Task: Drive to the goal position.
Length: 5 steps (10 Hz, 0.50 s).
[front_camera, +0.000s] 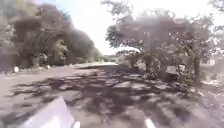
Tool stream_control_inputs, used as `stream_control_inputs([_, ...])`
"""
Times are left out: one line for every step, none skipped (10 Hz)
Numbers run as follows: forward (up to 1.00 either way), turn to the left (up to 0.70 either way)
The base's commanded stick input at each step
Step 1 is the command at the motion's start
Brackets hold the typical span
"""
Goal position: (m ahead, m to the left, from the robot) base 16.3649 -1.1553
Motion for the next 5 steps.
stream_control_inputs([0.5, 0.0])
stream_control_inputs([0.5, -0.25])
stream_control_inputs([0.5, -0.5])
stream_control_inputs([0.5, -0.5])
stream_control_inputs([0.5, -0.5])
